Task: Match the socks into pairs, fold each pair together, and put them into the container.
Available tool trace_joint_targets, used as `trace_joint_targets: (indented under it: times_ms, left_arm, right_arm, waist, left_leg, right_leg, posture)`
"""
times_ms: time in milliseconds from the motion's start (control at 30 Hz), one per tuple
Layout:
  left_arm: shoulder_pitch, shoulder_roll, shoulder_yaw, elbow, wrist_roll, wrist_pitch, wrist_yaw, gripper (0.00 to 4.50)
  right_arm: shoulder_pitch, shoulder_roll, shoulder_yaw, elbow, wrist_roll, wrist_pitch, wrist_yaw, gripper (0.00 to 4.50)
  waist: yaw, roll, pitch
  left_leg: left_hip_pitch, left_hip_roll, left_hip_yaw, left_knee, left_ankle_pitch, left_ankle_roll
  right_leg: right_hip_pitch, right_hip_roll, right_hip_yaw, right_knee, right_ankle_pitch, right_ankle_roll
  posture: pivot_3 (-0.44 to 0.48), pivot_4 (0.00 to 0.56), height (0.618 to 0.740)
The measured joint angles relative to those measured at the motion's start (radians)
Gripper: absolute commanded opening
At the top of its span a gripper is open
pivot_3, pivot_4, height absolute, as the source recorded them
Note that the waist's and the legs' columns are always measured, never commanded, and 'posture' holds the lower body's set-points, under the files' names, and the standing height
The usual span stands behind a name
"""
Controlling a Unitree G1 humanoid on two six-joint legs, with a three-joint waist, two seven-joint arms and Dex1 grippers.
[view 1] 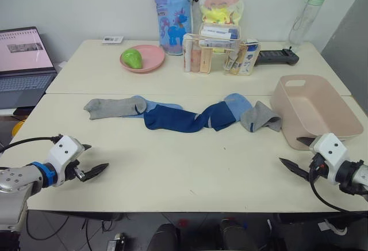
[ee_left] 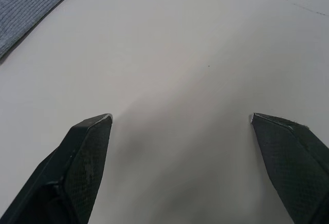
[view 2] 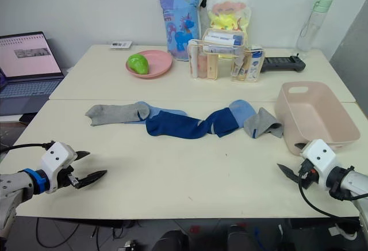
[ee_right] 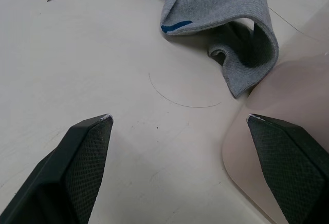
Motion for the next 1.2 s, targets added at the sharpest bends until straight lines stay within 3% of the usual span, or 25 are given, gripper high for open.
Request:
trace_joint_targets:
  times_ms: [300, 533, 900, 1033, 1200]
  left_arm:
    - [0.054, -0.018, 0.018, -0.062, 0.006, 0.002, 0.064, 4.5]
    - [0.04, -0.076, 0.031, -0.084, -0.1, 0.078, 0.02, 4.5]
    - [0.057, -0.091, 0.031, -0.096, -0.11, 0.061, -0.005, 4.5]
    - [0.001, -0.144, 0.027, -0.103, -0.145, 0.121, 0.013, 4.5]
    - [-0.117, -0.275, 0.012, -0.197, -0.274, 0.338, 0.114, 4.5]
  right_arm:
    - [-0.027, 0.046, 0.001, 0.0, 0.019, 0.008, -0.037, 4.48]
    - [-0.023, 0.103, 0.027, -0.003, -0.023, -0.004, -0.109, 4.48]
    - [0.009, 0.126, 0.029, -0.07, 0.023, 0.0, -0.1, 4.48]
    - [0.014, 0.123, 0.054, -0.099, 0.029, 0.005, -0.083, 4.48]
    - [-0.01, 0.107, 0.098, -0.235, 0.089, 0.116, -0.085, 4.48]
  waist:
    - [0.0, 0.0, 0.0]
    - [0.0, 0.0, 0.0]
    - [-0.001, 0.0, 0.0]
    - [-0.001, 0.0, 0.0]
    - [0.001, -0.001, 0.0]
  left_leg:
    - [0.0, 0.0, 0.0, 0.0, 0.0, 0.0]
    - [0.0, 0.0, 0.0, 0.0, 0.0, 0.0]
    - [0.0, 0.0, 0.0, 0.0, 0.0, 0.0]
    - [0.0, 0.0, 0.0, 0.001, 0.0, 0.0]
    - [-0.001, 0.0, -0.001, 0.002, 0.0, 0.0]
  right_leg:
    - [0.0, 0.0, 0.0, 0.0, 0.0, 0.0]
    - [0.0, 0.0, 0.0, 0.001, 0.0, 0.0]
    - [0.0, 0.0, 0.0, 0.001, 0.0, 0.0]
    - [0.0, 0.0, 0.0, 0.001, 0.0, 0.0]
    - [0.0, 0.0, -0.001, 0.001, 0.0, 0.0]
  posture:
    - [0.0, 0.15, 0.703]
    - [0.0, 0.15, 0.703]
    - [0.0, 0.15, 0.703]
    - [0.0, 0.15, 0.703]
    - [0.0, 0.15, 0.703]
